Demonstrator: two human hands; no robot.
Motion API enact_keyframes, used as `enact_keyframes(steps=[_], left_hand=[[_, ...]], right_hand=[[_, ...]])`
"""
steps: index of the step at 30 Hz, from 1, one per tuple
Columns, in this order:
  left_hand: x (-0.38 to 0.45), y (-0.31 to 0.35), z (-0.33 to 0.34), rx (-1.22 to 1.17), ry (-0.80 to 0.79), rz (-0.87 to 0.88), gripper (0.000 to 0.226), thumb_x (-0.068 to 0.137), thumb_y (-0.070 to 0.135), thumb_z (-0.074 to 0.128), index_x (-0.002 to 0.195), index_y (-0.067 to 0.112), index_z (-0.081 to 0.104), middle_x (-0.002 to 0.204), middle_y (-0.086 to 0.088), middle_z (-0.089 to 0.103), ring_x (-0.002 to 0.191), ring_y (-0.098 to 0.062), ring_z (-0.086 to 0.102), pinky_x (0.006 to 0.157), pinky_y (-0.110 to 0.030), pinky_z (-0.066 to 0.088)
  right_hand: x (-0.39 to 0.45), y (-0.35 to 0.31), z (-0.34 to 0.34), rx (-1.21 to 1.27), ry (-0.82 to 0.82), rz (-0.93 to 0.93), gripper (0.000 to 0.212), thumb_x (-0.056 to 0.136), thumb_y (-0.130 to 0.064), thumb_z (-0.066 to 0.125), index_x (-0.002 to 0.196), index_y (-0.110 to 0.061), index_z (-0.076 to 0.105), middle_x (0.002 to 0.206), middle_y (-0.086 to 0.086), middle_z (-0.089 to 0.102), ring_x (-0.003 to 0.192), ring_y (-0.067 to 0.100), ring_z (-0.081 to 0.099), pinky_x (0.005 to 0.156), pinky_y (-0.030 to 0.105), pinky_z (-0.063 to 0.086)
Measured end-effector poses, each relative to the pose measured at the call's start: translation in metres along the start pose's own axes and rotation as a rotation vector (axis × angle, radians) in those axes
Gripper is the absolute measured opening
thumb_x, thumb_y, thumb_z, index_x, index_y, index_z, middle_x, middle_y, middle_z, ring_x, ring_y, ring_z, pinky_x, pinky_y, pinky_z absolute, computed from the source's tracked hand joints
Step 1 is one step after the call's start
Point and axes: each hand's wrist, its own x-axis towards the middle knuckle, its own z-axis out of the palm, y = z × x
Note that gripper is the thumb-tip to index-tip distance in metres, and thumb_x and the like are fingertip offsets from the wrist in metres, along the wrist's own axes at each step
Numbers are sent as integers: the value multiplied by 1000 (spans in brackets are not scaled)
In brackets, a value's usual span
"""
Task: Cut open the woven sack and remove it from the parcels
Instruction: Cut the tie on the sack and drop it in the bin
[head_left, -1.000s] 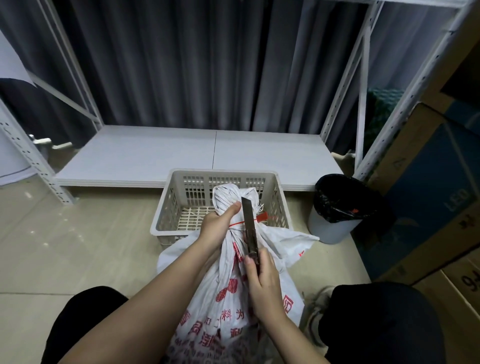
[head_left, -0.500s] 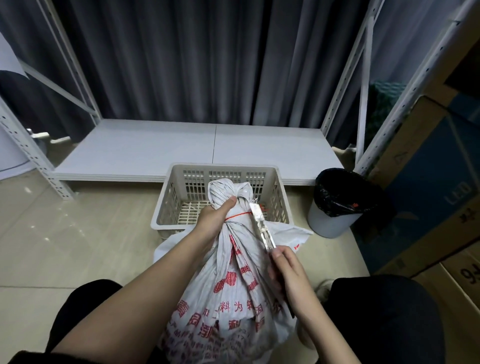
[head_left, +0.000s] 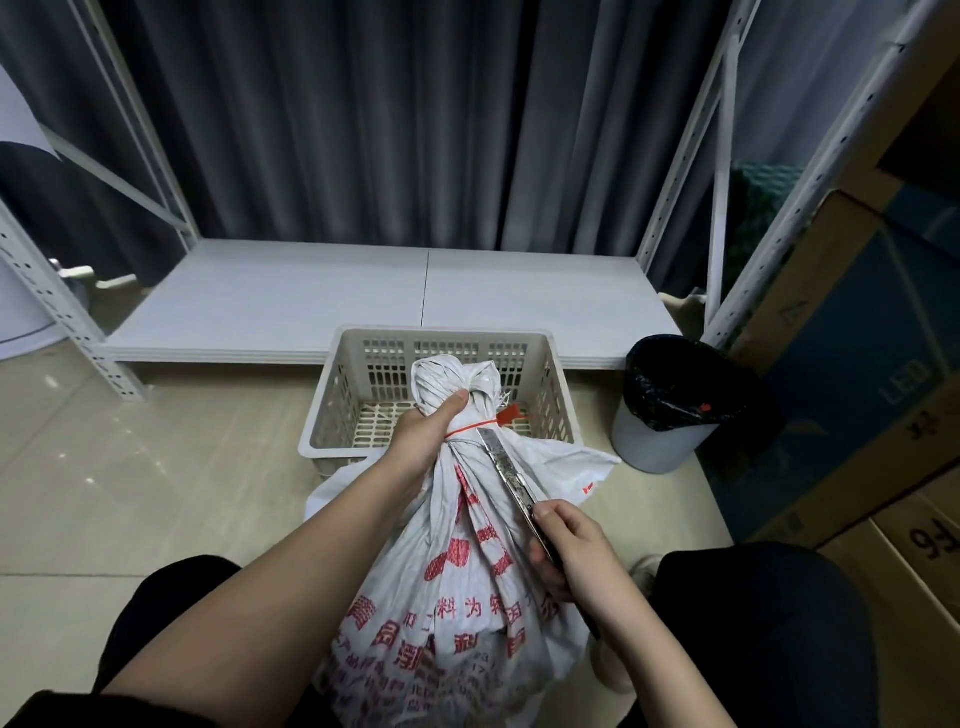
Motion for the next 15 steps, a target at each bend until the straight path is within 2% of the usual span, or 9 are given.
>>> enact_keyframes(steps=[3,7,8,11,14,15], left_hand=[[-1,0,0,8,-21,17,18,86,34,68,87,16,70,95,-8,74,88,-24,71,86,-36,55],[-4,3,1,40,-19,37,15,87,33,66,82,19,67,84,0,73,78,-16,69,72,-27,54],[-4,3,1,53,-23,41,17,87,34,67,85,17,69,87,-2,74,80,-17,70,74,-27,55],[-3,-1,1,78,-38,52,31,83,42,69,98,15,72,98,-4,75,91,-20,71,91,-37,54],[-3,-2,0,81,-84,15,33,83,47,67,102,20,70,102,-1,74,96,-20,70,94,-37,52],[-4,0,-1,69,-128,-23,40,82,49,67,109,20,67,106,-2,73,98,-21,70,94,-37,51]], right_hand=[[0,0,0,-8,0,1,23,100,-16,43,80,-10,50,53,4,44,30,1,33,32,12,24],[2,7,4,12,0,-24,23,101,-19,43,80,-11,50,57,5,46,34,7,30,33,15,23],[3,10,6,39,-5,-27,23,101,-19,42,80,-11,50,58,4,47,35,8,29,34,16,22],[6,14,10,128,-34,-20,22,101,-19,41,82,-12,49,57,2,47,37,9,25,36,14,18],[7,18,12,155,-43,-41,21,101,-18,40,83,-11,48,59,3,46,36,8,25,35,14,19],[7,19,12,152,-39,-52,21,101,-17,40,83,-11,47,59,4,46,36,7,25,35,14,20]])
